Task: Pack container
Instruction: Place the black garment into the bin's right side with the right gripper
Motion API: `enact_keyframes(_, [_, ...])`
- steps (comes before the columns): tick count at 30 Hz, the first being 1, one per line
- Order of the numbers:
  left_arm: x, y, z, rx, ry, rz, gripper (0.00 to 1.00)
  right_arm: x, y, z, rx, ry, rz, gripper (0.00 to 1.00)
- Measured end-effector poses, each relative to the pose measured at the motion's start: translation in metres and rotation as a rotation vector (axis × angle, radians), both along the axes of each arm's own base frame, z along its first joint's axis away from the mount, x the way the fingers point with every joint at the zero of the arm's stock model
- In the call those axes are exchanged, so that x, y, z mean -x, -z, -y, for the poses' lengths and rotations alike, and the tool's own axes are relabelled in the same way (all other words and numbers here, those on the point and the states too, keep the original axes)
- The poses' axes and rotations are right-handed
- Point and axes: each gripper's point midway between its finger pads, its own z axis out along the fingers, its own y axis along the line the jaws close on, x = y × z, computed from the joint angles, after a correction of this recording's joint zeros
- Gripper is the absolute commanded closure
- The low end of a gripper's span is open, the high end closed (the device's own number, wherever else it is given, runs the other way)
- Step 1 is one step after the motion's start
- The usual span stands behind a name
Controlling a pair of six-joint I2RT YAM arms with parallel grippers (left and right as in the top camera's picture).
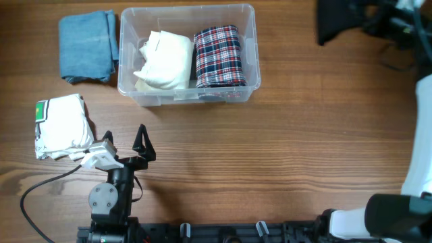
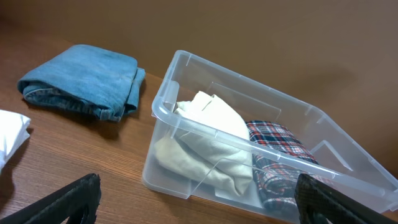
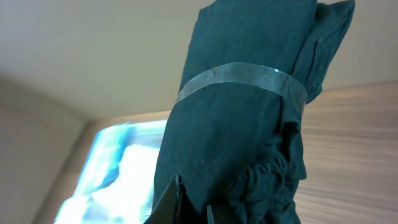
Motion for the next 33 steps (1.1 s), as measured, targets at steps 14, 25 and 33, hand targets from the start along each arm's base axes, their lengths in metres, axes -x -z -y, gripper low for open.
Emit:
enact_keyframes(14, [0.000, 0.000, 0.000, 0.000, 0.000, 0.000, 0.00, 0.001, 0.095, -0.218, 0.065, 0.025, -0.305, 0.96])
enact_keyframes(25, [0.000, 0.000, 0.000, 0.000, 0.000, 0.000, 0.00, -0.017, 0.200, -0.231, 0.166, 0.057, -0.496, 0.96])
enact_keyframes(33, [0.000, 0.000, 0.000, 0.000, 0.000, 0.000, 0.00, -0.026, 0.207, -0.218, 0.258, -0.013, -0.438, 0.16])
